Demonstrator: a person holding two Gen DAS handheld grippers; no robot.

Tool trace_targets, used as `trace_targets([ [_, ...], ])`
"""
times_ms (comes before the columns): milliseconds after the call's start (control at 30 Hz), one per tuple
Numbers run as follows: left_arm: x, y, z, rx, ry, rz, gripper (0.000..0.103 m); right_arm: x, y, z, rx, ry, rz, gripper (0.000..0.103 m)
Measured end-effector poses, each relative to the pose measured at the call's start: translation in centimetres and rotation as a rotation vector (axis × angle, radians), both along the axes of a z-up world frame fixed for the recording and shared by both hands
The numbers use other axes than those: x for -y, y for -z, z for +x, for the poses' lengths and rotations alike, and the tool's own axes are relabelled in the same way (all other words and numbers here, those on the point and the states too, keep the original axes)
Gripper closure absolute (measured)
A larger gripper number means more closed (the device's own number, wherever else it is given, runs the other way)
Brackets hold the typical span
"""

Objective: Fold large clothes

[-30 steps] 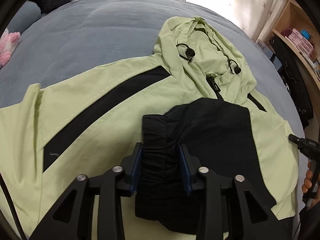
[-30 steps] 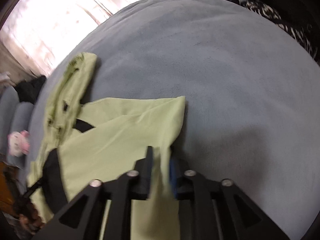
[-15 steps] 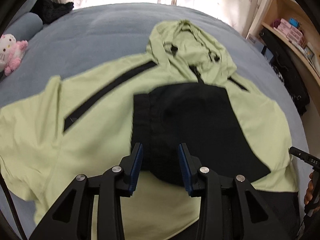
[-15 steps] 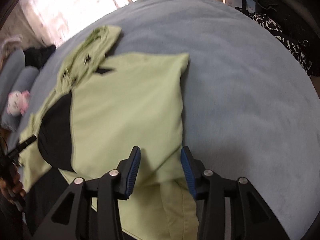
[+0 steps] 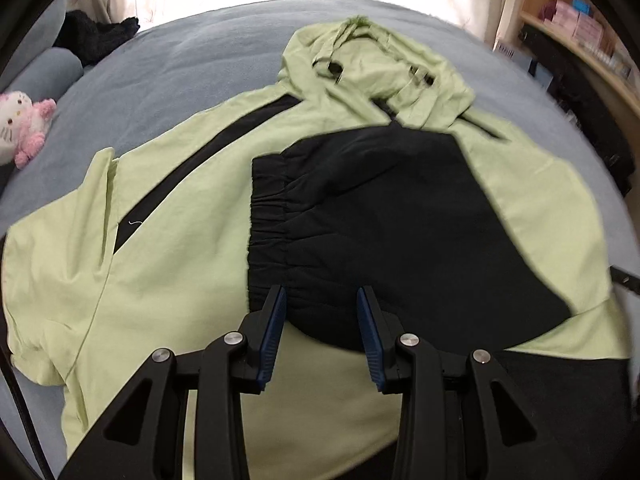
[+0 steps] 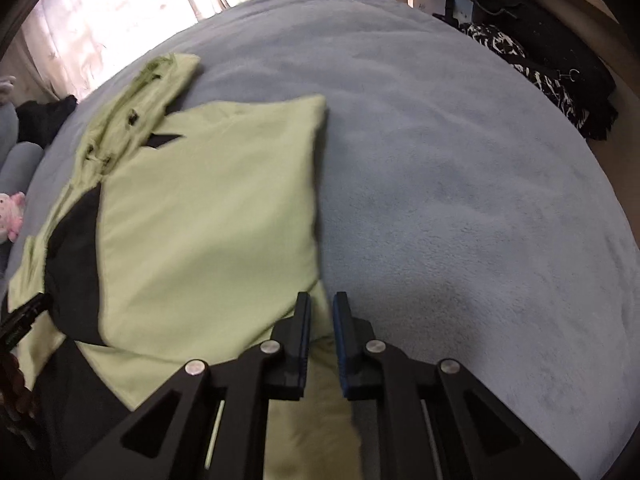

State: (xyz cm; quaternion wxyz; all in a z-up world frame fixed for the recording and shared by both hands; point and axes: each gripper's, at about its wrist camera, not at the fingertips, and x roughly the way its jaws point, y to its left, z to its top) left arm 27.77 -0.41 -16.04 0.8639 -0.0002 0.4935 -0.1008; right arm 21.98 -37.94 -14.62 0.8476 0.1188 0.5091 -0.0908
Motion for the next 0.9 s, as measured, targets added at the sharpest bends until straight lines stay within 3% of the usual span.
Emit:
trace_targets([
  [200,0.6,-4.2,-2.2,0.131,0.030,-0.087,0.069,-4.7,-3.9,-0.6,0.173,-0.073,-0.028,0.089],
  [300,1.8,-5.0,-2.1,0.066,0.038,-0.146,0.069,-8.6,-4.4,0.7,0.182,-0.176,-0.008,0.086],
  [400,2.9,-4.8,-1.9,0.081,0.005,-0.137,0.069,-12.4,-3.6,2.2,0.176,-0.251,0.051,0.086],
  [467,3.7,-4.1,-1.8,0.087,-0.018,-0.125,0.069,-14.6,-2.1,3.4,0.136,-0.300,0.096,0.086],
  [567,4.2,-2.0,-0.9,0.030,-0.040,-0.143,0.069,-16.9,0.5,4.7,0.069,-0.347,0.133,0.086],
  [733,5.3,1.0,1.1,-0.003,-0.053,-0.074,0.069,-16.9,2.6,6.2,0.048,-0.377,0.105,0.086],
  [900,4.8,1.8,2.9,0.004,-0.070,-0.041,0.069,-10.9,2.8,6.9,0.048,-0.225,-0.003,0.087],
])
